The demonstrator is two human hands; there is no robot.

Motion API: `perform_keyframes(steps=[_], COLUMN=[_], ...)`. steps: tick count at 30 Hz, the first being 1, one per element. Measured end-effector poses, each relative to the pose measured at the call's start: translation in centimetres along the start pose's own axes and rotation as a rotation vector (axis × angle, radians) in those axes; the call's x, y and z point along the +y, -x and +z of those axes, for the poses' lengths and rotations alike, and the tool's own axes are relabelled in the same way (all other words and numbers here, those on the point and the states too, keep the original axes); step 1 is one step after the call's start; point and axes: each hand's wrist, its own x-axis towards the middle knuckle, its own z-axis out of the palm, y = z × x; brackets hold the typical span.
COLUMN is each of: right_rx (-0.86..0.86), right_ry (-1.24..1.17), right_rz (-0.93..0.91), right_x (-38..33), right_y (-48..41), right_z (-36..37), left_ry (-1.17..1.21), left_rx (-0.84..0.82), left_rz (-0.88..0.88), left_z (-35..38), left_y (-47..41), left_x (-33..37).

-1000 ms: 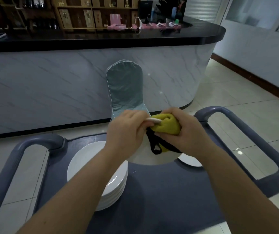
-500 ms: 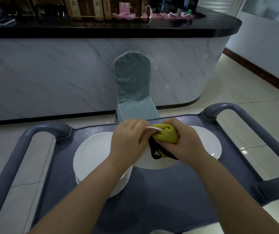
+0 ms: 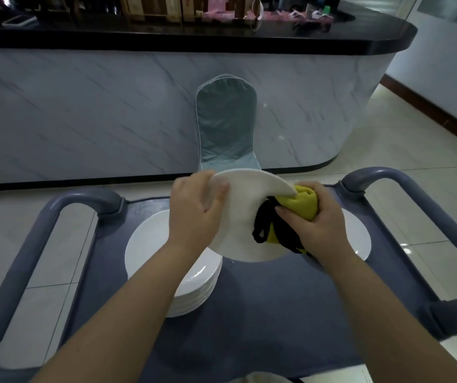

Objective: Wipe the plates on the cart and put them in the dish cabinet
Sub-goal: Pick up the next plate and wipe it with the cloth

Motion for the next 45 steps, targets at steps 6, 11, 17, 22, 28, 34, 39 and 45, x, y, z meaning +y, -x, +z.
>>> perform_keyframes(steps=[6, 11, 17, 22, 28, 34, 39, 45], right_rx=[-0.138, -0.051, 0.001, -0.122, 0.056, 0.102, 0.079, -0.047], right_ry=[0.200, -0.033, -0.019, 0.197, -0.024, 0.010, 0.461, 0.633], right_rz=[-0.364, -0.212, 0.056, -0.209, -0.235, -0.107, -0.463, -0.803], right_x=[-4.9, -5.5, 0.0, -2.7, -5.9, -1.1, 2.3, 4.4], right_y=[-3.2, -4.0, -0.1, -1.8, -2.9, -0.1, 0.8, 1.8], right_z=[-0.6, -1.9, -0.4, -0.2, -2.7, -2.0, -3.0, -2.0], left_ry=[-0.274, 0.299, 0.076, -0.220, 0.304, 0.433, 0.723, 1.217], left_rx=[0.036, 0.237, -0.013, -0.110, 0.186, 0.081, -0.270, -0.303], left_rz=[0.516, -0.107, -0.154, 0.419, -0.001, -0.453, -1.104, -1.433], left_z=[-0.1, -1.3, 1.1, 1.3, -0.7, 2.1, 0.5, 0.5], left_y=[-3.5, -4.1, 0.5, -2.3, -5.4, 0.2, 2.3, 2.3], left_x=[5.4, 5.0, 0.1, 2.4, 5.2, 1.4, -1.9, 2.8])
